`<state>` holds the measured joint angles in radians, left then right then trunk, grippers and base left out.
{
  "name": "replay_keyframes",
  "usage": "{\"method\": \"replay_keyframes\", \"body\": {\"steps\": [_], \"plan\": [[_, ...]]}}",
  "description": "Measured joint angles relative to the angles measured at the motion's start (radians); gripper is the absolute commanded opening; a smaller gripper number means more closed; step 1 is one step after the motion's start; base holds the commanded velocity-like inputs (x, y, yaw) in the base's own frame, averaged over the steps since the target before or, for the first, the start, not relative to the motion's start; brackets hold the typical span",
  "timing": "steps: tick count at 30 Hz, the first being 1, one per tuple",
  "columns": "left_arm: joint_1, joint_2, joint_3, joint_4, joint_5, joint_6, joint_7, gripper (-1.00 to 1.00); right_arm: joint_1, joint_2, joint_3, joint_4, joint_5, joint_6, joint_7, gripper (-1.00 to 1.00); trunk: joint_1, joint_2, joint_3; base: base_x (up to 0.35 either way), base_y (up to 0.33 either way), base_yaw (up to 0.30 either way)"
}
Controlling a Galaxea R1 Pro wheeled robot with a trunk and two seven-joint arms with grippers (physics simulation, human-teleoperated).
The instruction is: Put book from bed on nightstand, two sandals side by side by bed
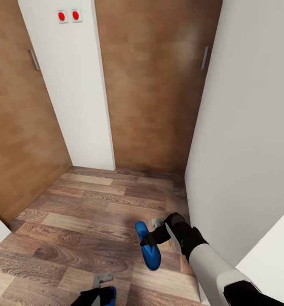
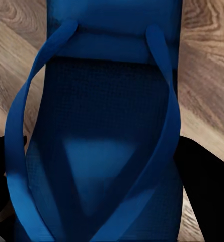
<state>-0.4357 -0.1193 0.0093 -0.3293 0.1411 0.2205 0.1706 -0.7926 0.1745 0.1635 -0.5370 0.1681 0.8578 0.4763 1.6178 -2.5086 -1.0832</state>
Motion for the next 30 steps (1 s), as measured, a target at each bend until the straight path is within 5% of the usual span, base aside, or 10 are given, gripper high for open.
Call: {"method": "replay_keyframes", "body": {"steps": [16, 30], "plan": [[0.0, -0.001, -0.004, -0.001, -0.003, -0.009, -0.001, 1.0, 0.0, 0.0, 0.002, 0.0, 0.001, 0.0, -0.009, -1.0, 0.005, -0.003, -0.043, 0.0, 0.0, 0.0], [0.0, -0.002, -0.009, -0.001, -0.004, -0.036, -0.001, 1.0, 0.0, 0.0, 0.003, 0.0, 0.0, -0.002, -0.009, -1.0, 0.005, -0.003, -0.043, 0.0, 0.0, 0.0]]}}
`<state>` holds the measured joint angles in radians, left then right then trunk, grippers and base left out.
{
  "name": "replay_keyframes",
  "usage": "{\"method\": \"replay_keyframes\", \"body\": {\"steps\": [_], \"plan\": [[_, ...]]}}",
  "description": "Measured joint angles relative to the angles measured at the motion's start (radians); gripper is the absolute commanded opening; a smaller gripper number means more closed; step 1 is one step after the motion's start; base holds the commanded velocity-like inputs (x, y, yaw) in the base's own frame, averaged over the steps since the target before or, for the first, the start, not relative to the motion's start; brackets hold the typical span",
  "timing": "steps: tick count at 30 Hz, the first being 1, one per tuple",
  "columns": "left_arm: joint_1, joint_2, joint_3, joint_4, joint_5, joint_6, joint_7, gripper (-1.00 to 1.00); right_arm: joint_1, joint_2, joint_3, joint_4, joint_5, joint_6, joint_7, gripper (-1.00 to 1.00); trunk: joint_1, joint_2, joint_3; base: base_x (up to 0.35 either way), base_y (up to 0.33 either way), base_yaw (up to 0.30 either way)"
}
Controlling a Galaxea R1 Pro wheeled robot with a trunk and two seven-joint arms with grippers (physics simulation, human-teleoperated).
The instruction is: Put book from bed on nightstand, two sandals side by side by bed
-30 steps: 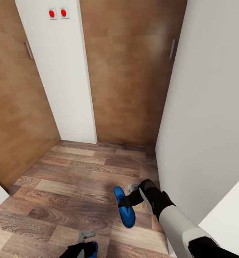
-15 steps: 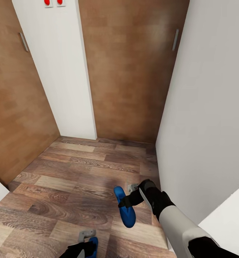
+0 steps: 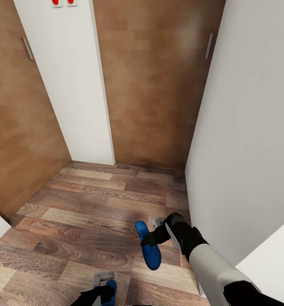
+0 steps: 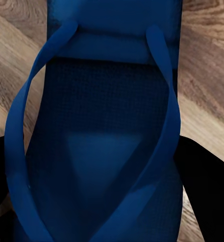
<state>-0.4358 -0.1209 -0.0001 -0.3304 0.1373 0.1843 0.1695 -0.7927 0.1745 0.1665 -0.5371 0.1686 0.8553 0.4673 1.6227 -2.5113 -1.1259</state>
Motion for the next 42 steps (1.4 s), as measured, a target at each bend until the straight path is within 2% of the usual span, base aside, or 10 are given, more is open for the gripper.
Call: {"method": "replay_keyframes", "body": {"steps": [16, 21, 30, 37, 42], "plan": [[-0.002, 0.0, -0.005, -0.001, -0.006, -0.001, -0.001, 1.0, 0.0, 0.0, 0.0, 0.0, 0.002, -0.006, 0.0, -1.0, 0.007, -0.004, -0.062, 0.0, 0.0, 0.0], [-0.005, 0.0, -0.01, -0.01, -0.008, 0.0, 0.006, 1.0, 0.0, 0.0, 0.0, 0.0, 0.002, -0.007, 0.0, -1.0, 0.007, -0.004, -0.062, 0.0, 0.0, 0.0], [-0.02, -0.001, -0.045, -0.016, -0.008, -0.001, 0.015, 1.0, 0.0, 0.0, -0.001, 0.0, 0.003, -0.007, 0.0, -1.0, 0.007, -0.004, -0.062, 0.0, 0.0, 0.0], [-0.032, -0.001, -0.052, -0.019, -0.008, -0.002, 0.016, 1.0, 0.0, 0.0, -0.001, 0.0, 0.004, -0.007, 0.001, -1.0, 0.01, -0.005, -0.089, 0.0, 0.0, 0.0], [-0.042, -0.001, -0.07, -0.02, -0.008, -0.015, 0.015, 1.0, 0.0, 0.0, -0.001, -0.003, 0.004, -0.008, 0.001, -1.0, 0.01, -0.005, -0.089, 0.0, 0.0, 0.0]]}}
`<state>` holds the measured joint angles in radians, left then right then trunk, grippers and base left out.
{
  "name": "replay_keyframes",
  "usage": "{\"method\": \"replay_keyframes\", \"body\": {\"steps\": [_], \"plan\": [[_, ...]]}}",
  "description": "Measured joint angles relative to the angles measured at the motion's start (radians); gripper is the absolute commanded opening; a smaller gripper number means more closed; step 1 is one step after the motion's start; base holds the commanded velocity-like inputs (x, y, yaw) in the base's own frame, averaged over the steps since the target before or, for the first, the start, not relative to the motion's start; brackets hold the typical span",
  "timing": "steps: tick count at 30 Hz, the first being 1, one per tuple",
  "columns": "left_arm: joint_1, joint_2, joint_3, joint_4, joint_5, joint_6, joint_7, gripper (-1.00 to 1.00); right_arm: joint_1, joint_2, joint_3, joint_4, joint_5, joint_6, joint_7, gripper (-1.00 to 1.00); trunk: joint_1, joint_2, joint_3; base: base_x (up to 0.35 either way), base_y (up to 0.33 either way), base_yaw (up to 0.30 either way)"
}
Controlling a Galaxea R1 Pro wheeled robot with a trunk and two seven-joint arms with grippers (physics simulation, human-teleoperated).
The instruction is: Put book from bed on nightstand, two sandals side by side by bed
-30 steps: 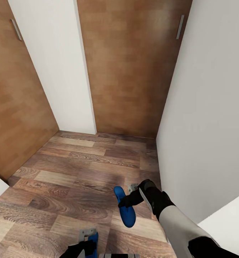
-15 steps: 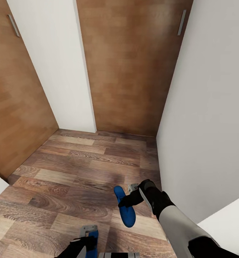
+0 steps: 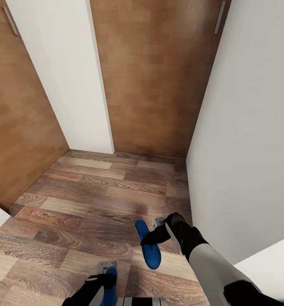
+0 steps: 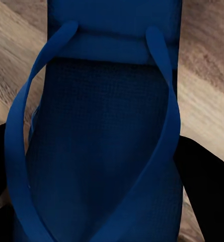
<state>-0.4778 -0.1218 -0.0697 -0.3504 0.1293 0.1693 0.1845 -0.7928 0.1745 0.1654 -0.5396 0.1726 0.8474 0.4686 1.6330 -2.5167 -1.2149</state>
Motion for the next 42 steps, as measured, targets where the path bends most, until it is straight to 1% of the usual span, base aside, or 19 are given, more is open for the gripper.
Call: {"method": "replay_keyframes", "body": {"steps": [5, 7, 11, 16, 19, 25, 35, 42], "plan": [[-0.003, 0.001, -0.013, 0.0, 0.0, -0.019, 0.0, 1.0, 0.0, 0.0, 0.0, -0.043, -0.002, 0.005, 0.001, -1.0, 0.0, 0.0, 0.0, 0.0, 0.0, 0.0], [-0.004, 0.001, -0.016, 0.001, 0.0, -0.024, 0.0, 1.0, 0.003, 0.0, -0.002, -0.083, -0.003, 0.013, 0.0, -1.0, 0.0, 0.0, 0.0, 0.0, 0.0, 0.0], [-0.004, 0.001, -0.018, 0.001, 0.0, -0.031, 0.0, 1.0, 0.007, 0.0, -0.003, -0.1, -0.001, 0.017, 0.0, -1.0, 0.0, 0.0, 0.0, 0.0, 0.0, 0.0], [-0.004, 0.0, -0.028, 0.001, 0.0, -0.034, 0.007, 1.0, 0.009, 0.0, -0.003, -0.154, -0.002, 0.088, 0.001, -1.0, 0.0, 0.0, 0.0, 0.0, 0.0, 0.0], [-0.004, 0.0, -0.045, 0.001, 0.0, -0.035, 0.012, 1.0, 0.009, 0.0, -0.005, -0.198, -0.001, 0.12, 0.001, -1.0, 0.001, -0.001, -0.011, 0.0, 0.0, 0.0], [-0.003, 0.0, -0.056, 0.002, 0.0, -0.038, 0.015, 1.0, 0.009, 0.0, -0.009, -0.225, 0.001, 0.14, 0.001, -1.0, 0.004, -0.002, -0.035, 0.0, 0.0, 0.0], [-0.004, 0.0, -0.062, 0.0, 0.0, -0.041, 0.015, 1.0, 0.009, 0.0, -0.01, -0.235, 0.0, 0.144, 0.001, -1.0, 0.004, -0.002, -0.035, 0.0, 0.0, 0.0], [-0.005, 0.0, -0.063, -0.007, 0.001, -0.042, 0.014, 1.0, 0.009, 0.0, -0.011, -0.237, 0.001, 0.146, 0.001, -1.0, 0.007, -0.004, -0.062, 0.0, 0.0, 0.0]]}}
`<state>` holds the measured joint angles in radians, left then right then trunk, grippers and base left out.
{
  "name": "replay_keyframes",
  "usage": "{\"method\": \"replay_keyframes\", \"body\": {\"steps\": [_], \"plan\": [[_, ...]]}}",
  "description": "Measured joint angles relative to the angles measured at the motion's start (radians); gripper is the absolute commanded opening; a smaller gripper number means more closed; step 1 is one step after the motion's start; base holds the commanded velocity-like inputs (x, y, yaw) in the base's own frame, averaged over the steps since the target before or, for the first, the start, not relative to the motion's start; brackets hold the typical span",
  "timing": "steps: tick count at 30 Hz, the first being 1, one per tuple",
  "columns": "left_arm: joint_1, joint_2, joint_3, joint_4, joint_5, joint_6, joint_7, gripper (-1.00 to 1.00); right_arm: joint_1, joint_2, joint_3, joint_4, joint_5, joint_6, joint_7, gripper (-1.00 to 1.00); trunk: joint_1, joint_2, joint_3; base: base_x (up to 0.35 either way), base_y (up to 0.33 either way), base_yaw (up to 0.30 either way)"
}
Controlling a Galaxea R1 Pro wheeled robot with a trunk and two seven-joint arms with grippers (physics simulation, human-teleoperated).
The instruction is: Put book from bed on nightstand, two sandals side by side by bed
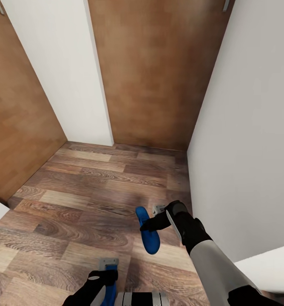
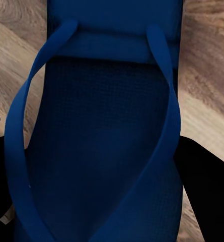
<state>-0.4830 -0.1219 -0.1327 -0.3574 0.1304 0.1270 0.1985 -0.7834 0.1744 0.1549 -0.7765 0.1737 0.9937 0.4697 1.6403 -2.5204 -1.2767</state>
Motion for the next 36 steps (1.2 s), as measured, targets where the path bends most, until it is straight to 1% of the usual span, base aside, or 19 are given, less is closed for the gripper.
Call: {"method": "replay_keyframes", "body": {"steps": [1, 13, 18, 22, 29, 33, 36], "plan": [[0.0, 0.0, 0.0, 0.0, 0.0, 0.0, 0.0, 1.0, 0.0, 0.0, 0.0, 0.0, 0.0, 0.0, 0.0, -1.0, 0.0, 0.0, -0.004, 0.0, 0.0, 0.0], [0.0, 0.0, -0.004, -0.029, 0.0, 0.0, -0.007, 1.0, 0.0, 0.0, 0.001, 0.0, -0.002, -0.001, 0.003, -1.0, 0.0, 0.0, -0.004, 0.0, 0.0, 0.0], [-0.001, -0.001, -0.003, -0.035, 0.0, 0.0, -0.012, 1.0, 0.0, 0.0, 0.001, 0.0, -0.001, -0.001, 0.003, -1.0, 0.003, -0.001, -0.023, 0.0, 0.0, 0.0], [-0.002, -0.002, -0.003, -0.036, 0.0, -0.002, -0.013, 1.0, 0.0, 0.0, 0.002, 0.0, -0.002, -0.001, 0.003, -1.0, 0.003, -0.001, -0.023, 0.0, 0.0, 0.0], [-0.002, -0.002, -0.003, -0.036, 0.0, -0.02, -0.013, 1.0, 0.0, 0.0, 0.001, 0.0, -0.001, -0.001, 0.003, -1.0, 0.006, -0.003, -0.05, 0.0, 0.0, 0.0], [-0.002, -0.002, -0.003, -0.036, 0.0, -0.026, -0.013, 1.0, 0.0, 0.0, 0.0, 0.0, -0.002, -0.001, 0.003, -1.0, 0.006, -0.003, -0.05, 0.0, 0.0, 0.0], [-0.002, -0.002, -0.003, -0.036, 0.0, -0.028, -0.013, 1.0, 0.0, 0.0, 0.001, 0.0, 0.001, -0.001, 0.003, -1.0, 0.007, -0.004, -0.062, 0.0, 0.0, 0.0]]}}
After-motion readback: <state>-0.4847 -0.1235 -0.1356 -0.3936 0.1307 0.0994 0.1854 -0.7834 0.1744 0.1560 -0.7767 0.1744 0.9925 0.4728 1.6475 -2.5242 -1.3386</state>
